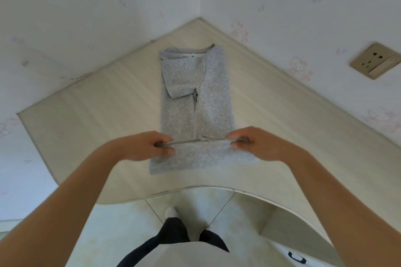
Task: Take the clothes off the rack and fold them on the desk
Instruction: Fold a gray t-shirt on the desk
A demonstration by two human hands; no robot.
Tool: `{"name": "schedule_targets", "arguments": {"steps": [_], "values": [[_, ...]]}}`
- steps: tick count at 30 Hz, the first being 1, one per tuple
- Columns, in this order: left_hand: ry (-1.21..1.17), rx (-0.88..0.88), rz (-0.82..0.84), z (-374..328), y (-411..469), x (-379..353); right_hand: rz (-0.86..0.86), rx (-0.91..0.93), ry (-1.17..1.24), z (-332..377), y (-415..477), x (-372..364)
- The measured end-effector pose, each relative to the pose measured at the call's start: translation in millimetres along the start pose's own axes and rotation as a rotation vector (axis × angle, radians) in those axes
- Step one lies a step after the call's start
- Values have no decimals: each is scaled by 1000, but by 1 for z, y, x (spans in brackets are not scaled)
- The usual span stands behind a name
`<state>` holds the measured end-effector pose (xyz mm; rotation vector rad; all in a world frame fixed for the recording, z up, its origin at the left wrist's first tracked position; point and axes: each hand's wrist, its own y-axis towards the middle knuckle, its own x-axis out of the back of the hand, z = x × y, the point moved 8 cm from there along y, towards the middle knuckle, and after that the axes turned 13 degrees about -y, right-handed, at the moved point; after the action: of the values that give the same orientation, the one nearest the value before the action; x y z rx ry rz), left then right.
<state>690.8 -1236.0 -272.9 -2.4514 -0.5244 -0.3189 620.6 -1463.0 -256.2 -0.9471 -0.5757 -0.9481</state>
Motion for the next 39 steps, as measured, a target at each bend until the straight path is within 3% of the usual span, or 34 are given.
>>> {"name": "schedule_targets", "arguments": {"steps": [3, 7, 9, 12, 15, 18, 23, 31, 39], "values": [[54, -90, -141, -29, 14, 57, -165, -35, -50, 6, 30, 61], [123, -221, -716, -28, 61, 139, -553, -150, -138, -12, 92, 110], [256, -199, -895, -6, 83, 150, -588, -274, -289, -30, 122, 95], [401, -138, -797, 31, 113, 118, -381, -334, -361, -48, 150, 32], [550, -132, -487, 62, 131, 55, -147, -267, -417, -56, 157, -35], [607, -66, -326, 99, 136, 18, -101, -268, -486, -76, 146, -67], [612, -122, -414, 118, 126, 31, -139, -234, -505, -106, 117, -60], [542, -230, -377, 115, 119, 47, -205, -247, -370, -120, 114, -43], [544, -161, -404, 126, 113, 41, -200, -275, -423, -126, 111, -45]]}}
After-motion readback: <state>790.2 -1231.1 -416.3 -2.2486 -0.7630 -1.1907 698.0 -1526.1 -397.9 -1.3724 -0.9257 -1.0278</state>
